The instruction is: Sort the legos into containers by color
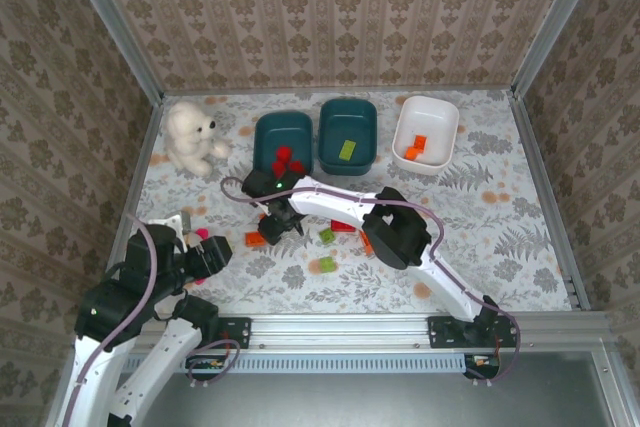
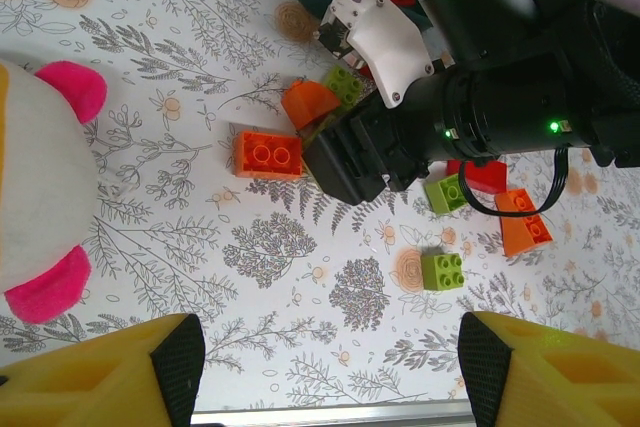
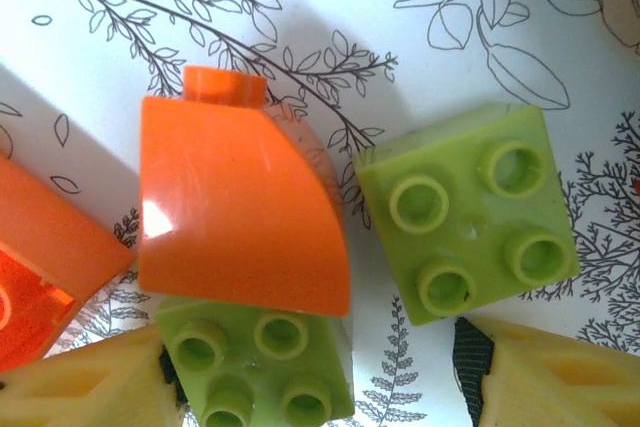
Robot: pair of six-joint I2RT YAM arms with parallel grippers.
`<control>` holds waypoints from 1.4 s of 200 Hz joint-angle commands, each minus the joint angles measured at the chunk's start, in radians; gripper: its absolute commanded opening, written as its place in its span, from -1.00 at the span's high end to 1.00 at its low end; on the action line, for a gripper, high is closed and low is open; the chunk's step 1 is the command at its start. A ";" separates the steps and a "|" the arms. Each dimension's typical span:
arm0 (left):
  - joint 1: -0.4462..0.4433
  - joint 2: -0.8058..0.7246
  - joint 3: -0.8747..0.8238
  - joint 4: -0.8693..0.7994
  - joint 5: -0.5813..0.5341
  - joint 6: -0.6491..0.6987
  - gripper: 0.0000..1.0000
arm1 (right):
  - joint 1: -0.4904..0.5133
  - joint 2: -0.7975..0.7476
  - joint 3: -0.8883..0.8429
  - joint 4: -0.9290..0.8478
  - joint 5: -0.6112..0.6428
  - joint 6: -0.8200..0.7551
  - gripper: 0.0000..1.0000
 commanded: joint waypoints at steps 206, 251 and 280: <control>-0.004 0.223 -0.059 0.403 0.151 -0.042 -0.42 | -0.165 -0.480 -0.288 0.067 0.004 0.159 0.32; -0.036 0.428 -0.004 0.553 0.168 -0.005 -0.43 | -0.368 -0.380 -0.171 0.050 -0.061 0.249 0.32; -0.039 0.507 0.027 0.602 0.158 0.002 -0.43 | -0.446 -0.236 -0.022 0.026 -0.112 0.286 0.33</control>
